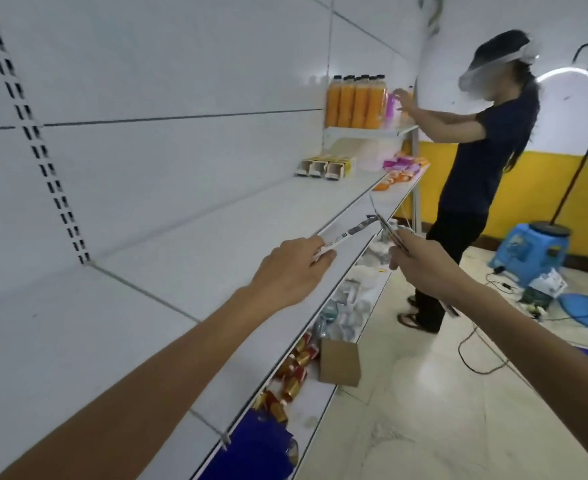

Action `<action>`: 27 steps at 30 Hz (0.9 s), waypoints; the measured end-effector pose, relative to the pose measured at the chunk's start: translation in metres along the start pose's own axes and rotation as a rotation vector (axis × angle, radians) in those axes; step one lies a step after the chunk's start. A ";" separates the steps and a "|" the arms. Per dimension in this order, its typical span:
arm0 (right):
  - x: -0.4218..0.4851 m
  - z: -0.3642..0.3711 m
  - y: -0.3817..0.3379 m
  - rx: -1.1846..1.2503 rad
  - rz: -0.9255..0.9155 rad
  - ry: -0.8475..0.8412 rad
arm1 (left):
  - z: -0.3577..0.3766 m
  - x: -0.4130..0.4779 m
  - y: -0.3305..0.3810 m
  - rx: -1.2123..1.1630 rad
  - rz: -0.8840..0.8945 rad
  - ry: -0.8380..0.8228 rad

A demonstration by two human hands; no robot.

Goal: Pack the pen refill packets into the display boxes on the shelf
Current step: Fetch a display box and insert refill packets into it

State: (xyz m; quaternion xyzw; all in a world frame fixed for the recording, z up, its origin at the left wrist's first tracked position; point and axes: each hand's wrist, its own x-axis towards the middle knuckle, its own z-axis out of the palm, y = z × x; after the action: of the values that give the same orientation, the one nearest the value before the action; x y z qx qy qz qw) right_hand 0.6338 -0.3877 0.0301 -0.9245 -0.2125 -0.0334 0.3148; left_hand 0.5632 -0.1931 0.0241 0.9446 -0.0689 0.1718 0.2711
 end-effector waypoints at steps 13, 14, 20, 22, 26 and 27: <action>0.231 -0.056 0.111 0.111 0.031 0.100 | 0.062 0.262 -0.032 -0.040 -0.045 0.109; 0.245 -0.056 0.121 0.113 0.029 0.091 | 0.069 0.274 -0.036 -0.042 -0.066 0.105; 0.332 -0.054 0.178 0.125 -0.001 0.029 | 0.103 0.347 -0.059 -0.005 -0.150 0.111; 0.367 -0.060 0.197 0.123 -0.037 0.015 | 0.118 0.379 -0.064 0.023 -0.168 0.128; 0.436 -0.076 0.237 0.099 -0.132 -0.030 | 0.147 0.437 -0.067 0.061 -0.240 0.179; 0.454 -0.082 0.246 0.086 -0.157 -0.046 | 0.154 0.451 -0.067 0.063 -0.268 0.197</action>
State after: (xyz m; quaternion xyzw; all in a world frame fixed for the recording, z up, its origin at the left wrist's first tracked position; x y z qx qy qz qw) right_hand 1.1532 -0.4430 0.0444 -0.8911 -0.2928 -0.0275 0.3456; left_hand 1.0423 -0.2358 0.0325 0.9320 0.0898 0.2278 0.2673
